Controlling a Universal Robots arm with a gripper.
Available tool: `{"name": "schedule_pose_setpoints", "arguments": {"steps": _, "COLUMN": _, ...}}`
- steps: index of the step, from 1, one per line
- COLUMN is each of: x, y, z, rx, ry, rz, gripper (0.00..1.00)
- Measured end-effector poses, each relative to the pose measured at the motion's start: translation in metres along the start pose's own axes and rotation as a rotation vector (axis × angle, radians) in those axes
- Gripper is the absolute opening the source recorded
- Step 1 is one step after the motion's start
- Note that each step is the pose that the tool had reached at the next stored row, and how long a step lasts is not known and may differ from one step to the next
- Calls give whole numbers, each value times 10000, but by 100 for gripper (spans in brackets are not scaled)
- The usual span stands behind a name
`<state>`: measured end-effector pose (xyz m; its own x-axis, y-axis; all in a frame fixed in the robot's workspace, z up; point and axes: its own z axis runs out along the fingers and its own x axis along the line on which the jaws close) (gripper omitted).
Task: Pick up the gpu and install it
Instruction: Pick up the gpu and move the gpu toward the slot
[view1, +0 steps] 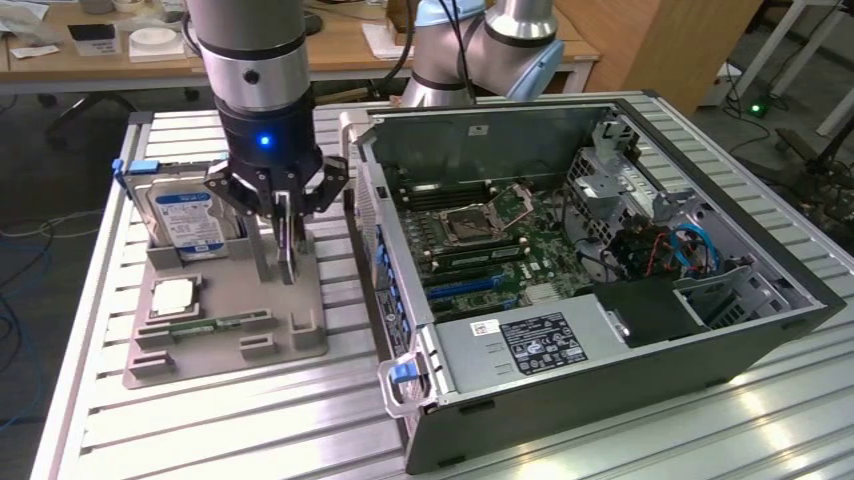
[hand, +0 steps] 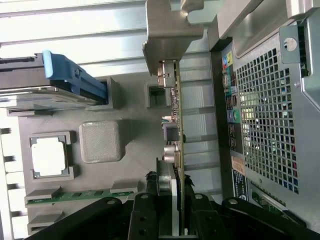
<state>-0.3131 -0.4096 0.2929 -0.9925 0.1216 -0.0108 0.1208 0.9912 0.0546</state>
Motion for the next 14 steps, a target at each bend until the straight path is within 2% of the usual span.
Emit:
{"name": "schedule_pose_setpoints", "arguments": {"steps": 7, "x": 0, "y": 0, "z": -15, "rx": 3, "ry": 2, "rz": 0, "gripper": 29}}
{"name": "schedule_pose_setpoints", "arguments": {"steps": 14, "x": -2, "y": 16, "z": -292, "rx": -46, "ry": 6, "rz": 1, "gripper": 29}}
